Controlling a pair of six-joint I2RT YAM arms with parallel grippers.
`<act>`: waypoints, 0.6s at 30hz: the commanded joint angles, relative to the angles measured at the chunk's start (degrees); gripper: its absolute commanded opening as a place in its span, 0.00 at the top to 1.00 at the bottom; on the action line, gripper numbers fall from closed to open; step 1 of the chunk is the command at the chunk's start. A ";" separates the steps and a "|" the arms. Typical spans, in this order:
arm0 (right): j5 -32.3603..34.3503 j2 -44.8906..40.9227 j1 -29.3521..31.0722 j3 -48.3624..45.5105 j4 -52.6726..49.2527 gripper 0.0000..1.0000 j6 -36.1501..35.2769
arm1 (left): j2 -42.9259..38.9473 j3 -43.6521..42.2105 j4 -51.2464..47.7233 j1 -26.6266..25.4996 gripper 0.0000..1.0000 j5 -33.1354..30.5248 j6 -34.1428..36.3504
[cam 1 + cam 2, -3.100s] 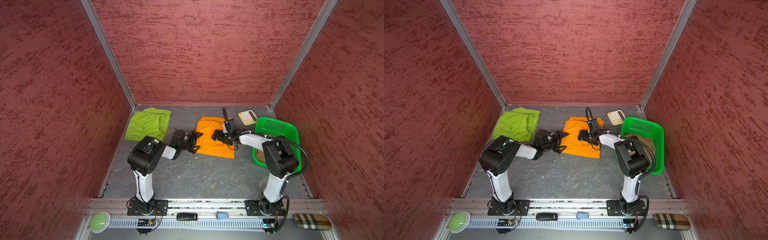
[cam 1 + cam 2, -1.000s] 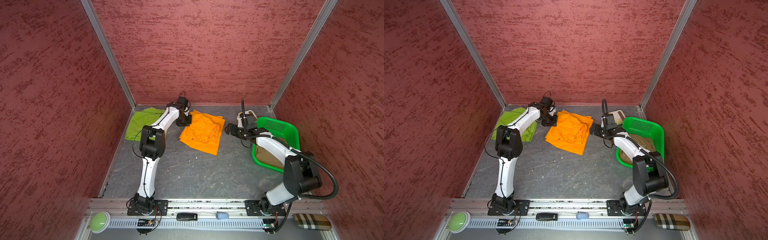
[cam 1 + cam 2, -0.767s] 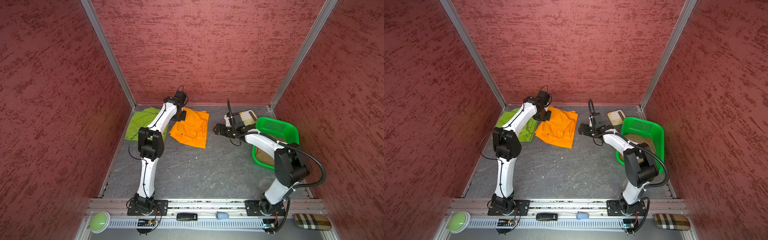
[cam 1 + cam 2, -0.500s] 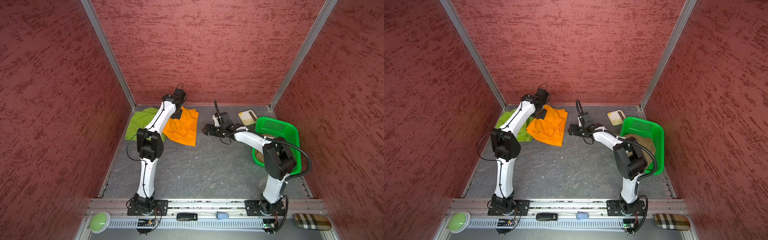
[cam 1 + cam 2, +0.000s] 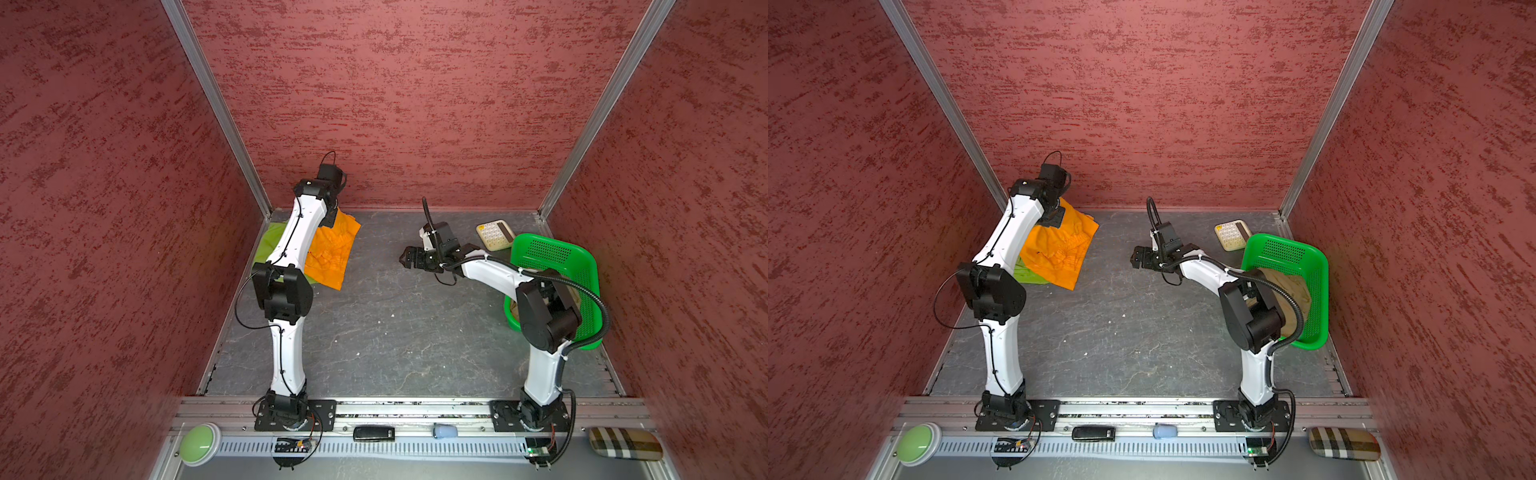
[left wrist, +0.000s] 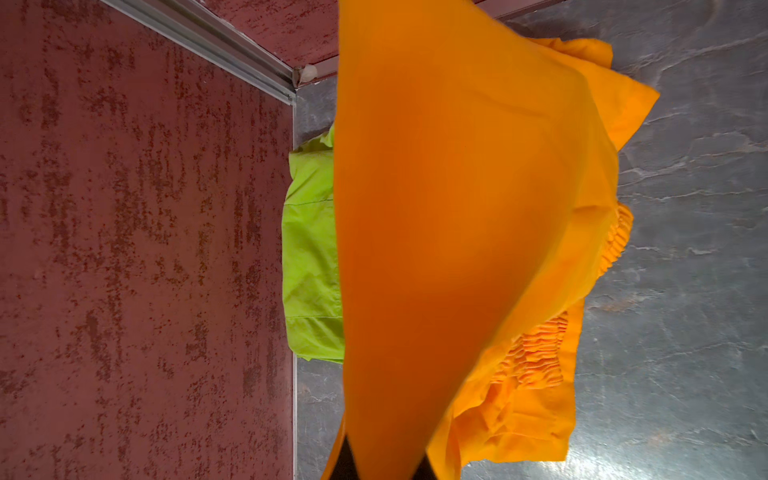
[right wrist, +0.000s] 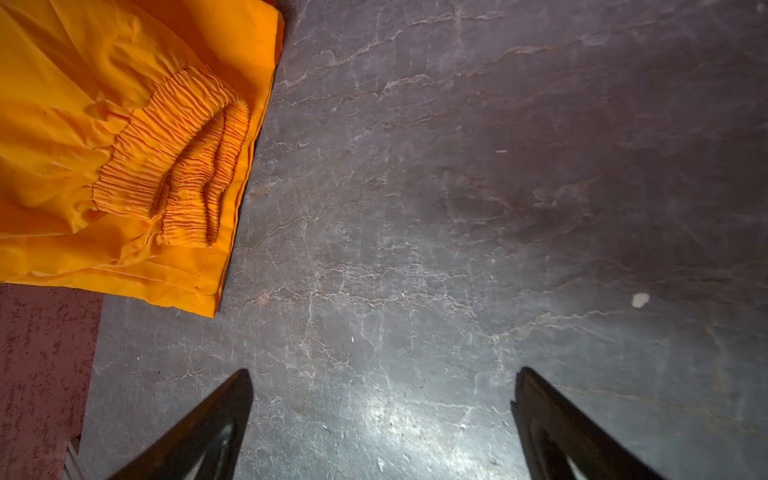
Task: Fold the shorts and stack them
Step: 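Carry the orange shorts onto the lime-green shorts with the left gripper while the right withdraws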
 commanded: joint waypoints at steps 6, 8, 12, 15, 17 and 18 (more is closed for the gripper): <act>-1.38 1.73 0.45 2.87 0.41 0.01 0.61 | -5.47 4.61 1.14 0.47 1.00 1.20 0.54; -1.38 1.97 0.56 3.24 0.19 0.01 0.52 | -7.02 4.51 1.72 0.61 1.00 2.64 0.17; -1.72 2.57 0.65 3.75 0.19 0.01 0.78 | -7.95 3.48 3.00 1.84 1.00 3.51 0.29; -1.91 2.82 0.73 4.09 0.19 0.01 1.05 | -6.78 2.66 2.63 3.63 1.00 4.52 0.03; -1.91 2.84 0.82 4.13 0.03 0.01 1.05 | -6.23 0.68 4.07 4.97 1.00 5.80 0.56; -1.84 2.83 0.82 4.08 -0.05 0.01 1.05 | -5.90 -0.37 5.04 5.80 1.00 6.77 0.76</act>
